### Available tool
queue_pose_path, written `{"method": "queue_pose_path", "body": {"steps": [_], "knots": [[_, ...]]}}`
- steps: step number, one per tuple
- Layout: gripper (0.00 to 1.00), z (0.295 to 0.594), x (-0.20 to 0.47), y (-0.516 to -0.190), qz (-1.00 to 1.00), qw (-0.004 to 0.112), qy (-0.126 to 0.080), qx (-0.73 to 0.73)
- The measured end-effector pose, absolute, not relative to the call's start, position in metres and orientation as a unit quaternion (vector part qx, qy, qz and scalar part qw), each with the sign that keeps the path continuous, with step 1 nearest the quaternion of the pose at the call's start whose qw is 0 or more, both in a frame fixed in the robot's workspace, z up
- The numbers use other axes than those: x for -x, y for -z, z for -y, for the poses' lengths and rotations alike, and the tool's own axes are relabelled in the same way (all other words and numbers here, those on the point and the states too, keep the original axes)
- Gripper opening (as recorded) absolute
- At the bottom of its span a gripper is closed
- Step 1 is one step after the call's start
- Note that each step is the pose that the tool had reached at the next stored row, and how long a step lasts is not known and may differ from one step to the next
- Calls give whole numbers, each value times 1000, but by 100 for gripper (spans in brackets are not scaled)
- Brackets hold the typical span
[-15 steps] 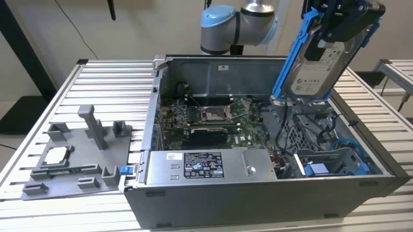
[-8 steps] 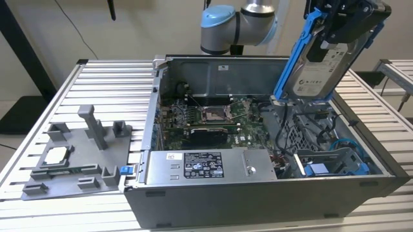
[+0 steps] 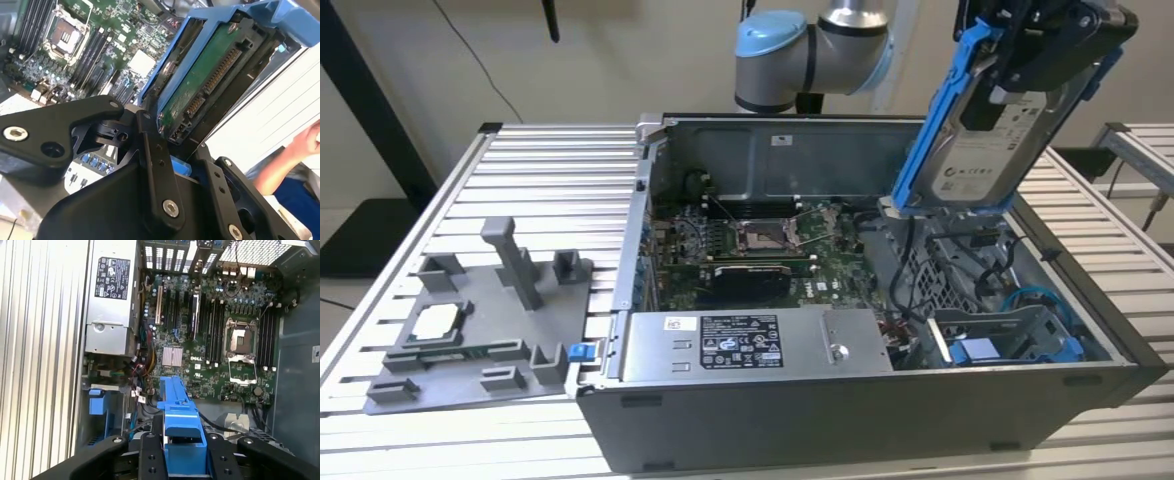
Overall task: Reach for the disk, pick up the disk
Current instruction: 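Pick up the disk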
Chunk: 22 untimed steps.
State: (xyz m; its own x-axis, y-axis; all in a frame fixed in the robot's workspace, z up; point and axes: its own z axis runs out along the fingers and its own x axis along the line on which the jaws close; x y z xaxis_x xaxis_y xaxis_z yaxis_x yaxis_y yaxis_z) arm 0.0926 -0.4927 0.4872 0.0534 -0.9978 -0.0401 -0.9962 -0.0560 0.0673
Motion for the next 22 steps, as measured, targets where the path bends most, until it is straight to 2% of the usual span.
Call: {"method": "queue_pose_path", "body": {"steps": [2,22], "knots": [[0,493,-93,-487,687,5,32,-726],[0,500,-93,-499,687,3,34,-726]]}}
